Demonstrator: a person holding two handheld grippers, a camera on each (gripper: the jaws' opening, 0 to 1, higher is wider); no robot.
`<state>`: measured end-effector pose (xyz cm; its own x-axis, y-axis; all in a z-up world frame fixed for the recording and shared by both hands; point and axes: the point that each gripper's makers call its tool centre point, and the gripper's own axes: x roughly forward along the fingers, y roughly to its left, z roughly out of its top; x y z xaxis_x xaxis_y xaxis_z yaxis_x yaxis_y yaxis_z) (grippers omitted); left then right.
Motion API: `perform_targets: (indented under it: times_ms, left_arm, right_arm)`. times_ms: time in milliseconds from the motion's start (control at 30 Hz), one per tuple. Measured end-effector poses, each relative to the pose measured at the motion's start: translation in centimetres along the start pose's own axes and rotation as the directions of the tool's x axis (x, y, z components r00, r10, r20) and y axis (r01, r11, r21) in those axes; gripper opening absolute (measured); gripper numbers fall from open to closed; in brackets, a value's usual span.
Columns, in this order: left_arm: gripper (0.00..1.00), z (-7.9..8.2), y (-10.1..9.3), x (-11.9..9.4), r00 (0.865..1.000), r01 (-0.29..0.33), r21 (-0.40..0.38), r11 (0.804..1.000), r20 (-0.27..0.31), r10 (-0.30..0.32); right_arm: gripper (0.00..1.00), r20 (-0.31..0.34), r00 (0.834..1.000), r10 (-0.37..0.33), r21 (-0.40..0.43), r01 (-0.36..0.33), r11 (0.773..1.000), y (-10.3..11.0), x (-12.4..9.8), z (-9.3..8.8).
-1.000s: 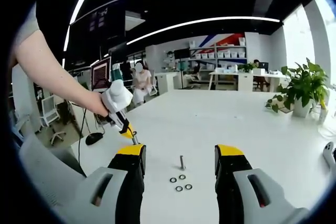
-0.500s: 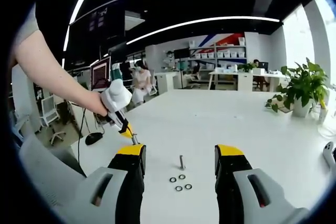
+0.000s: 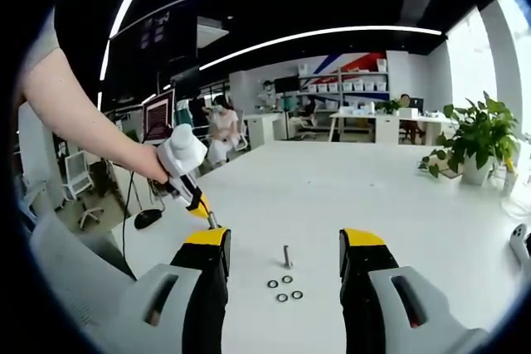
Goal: Place the washer onto the threaded stud by aligning its center hole with the stud, sliding it down to the base, and recovering from edge contact or off-axis alignment until the washer reaches the visible bottom stop.
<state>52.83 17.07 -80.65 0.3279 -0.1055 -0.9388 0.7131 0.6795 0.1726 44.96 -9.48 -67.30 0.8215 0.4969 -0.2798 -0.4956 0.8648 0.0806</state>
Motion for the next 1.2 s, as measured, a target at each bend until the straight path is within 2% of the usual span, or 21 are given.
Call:
perform_targets:
  times_ms: [300, 467, 567, 700, 900, 1133, 1200]
  left_arm:
    - [0.04, -0.1, 0.2, 0.0, 1.000, 0.002, -0.051, 0.999, 0.026, 0.000]
    - [0.04, 0.5, -0.2, -0.9, 0.997, 0.002, -0.109, 0.994, 0.079, 0.007]
    - [0.07, 0.8, -0.6, -1.2, 0.993, 0.027, -0.149, 0.989, 0.114, -0.010]
    - [0.07, 1.0, -0.7, -1.8, 0.990, 0.020, -0.160, 0.987, 0.144, 0.003]
    - [0.08, 0.9, -1.8, -2.9, 0.984, 0.038, -0.187, 0.982, 0.180, -0.004]
    - [0.10, 1.4, -3.8, -4.6, 0.967, 0.070, -0.265, 0.962, 0.256, 0.000]
    - [0.10, 1.2, -4.3, -5.0, 0.964, 0.065, -0.264, 0.962, 0.264, 0.007]
  right_arm:
    - [0.55, -0.005, 1.000, 0.006, -0.003, -0.006, 1.000, 0.1, 0.1, -0.2]
    - [0.55, -0.005, 1.000, 0.010, -0.006, -0.010, 1.000, 0.3, 0.1, -0.1]
    - [0.55, -0.008, 1.000, 0.012, -0.008, -0.012, 1.000, 0.3, 0.1, -0.2]
    - [0.55, -0.011, 1.000, 0.017, -0.009, -0.017, 1.000, 0.5, 0.2, -0.3]
    - [0.55, -0.024, 0.999, 0.026, -0.014, -0.026, 1.000, 0.7, 0.3, -0.6]
    - [0.55, -0.034, 0.999, 0.037, -0.018, -0.037, 0.999, 1.0, 0.5, -0.8]
    - [0.55, -0.038, 0.998, 0.041, -0.026, -0.042, 0.999, 1.2, 0.5, -0.9]
